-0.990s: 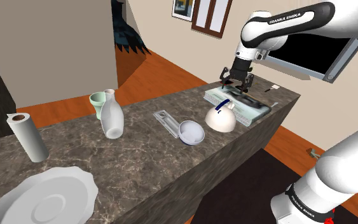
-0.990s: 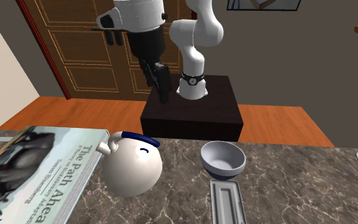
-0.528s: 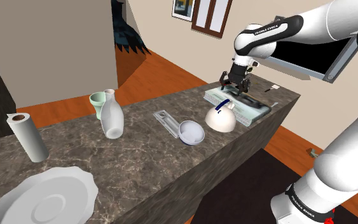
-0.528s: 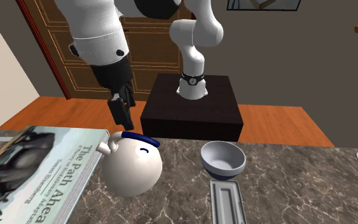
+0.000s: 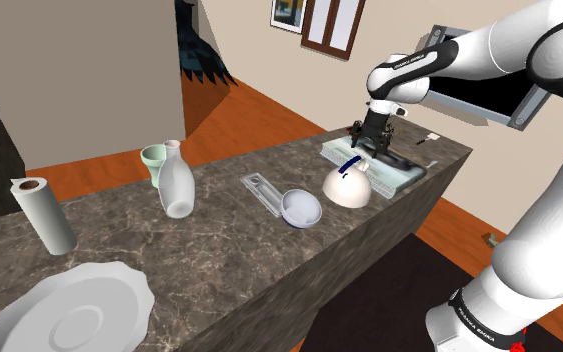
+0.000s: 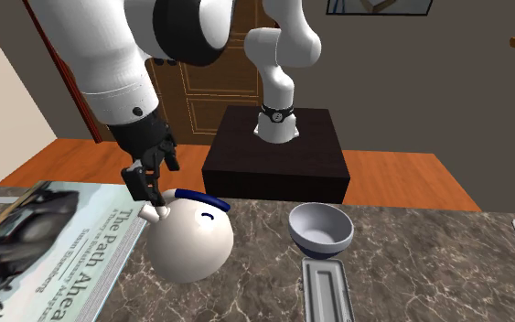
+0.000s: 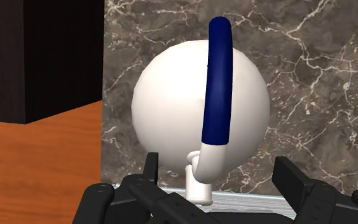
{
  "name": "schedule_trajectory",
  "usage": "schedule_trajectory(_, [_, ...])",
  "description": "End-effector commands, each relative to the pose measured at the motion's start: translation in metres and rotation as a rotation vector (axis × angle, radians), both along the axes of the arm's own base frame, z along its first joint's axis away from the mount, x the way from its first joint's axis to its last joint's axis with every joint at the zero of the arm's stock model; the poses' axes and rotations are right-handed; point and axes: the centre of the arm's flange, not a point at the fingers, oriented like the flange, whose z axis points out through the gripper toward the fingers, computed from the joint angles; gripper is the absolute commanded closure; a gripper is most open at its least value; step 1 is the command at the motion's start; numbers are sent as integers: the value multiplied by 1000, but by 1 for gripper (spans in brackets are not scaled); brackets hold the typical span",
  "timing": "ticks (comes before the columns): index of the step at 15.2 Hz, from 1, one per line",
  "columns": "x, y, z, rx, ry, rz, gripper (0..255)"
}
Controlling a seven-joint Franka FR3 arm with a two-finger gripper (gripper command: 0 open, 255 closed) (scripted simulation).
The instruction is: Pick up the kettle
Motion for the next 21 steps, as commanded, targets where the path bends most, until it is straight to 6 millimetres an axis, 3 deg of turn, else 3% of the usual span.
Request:
schedule_trajectory(1, [0,0,-10,0,0,-2,0])
schedule_trajectory(3, [0,0,-24,0,0,-2,0])
schedule_trajectory(5, [0,0,-24,0,0,-2,0])
schedule_trajectory(6, [0,-1,-24,0,0,-2,255])
schedule_trajectory(15, [0,0,-24,0,0,-2,255])
schedule_trajectory(21, [0,0,8,0,0,-2,255])
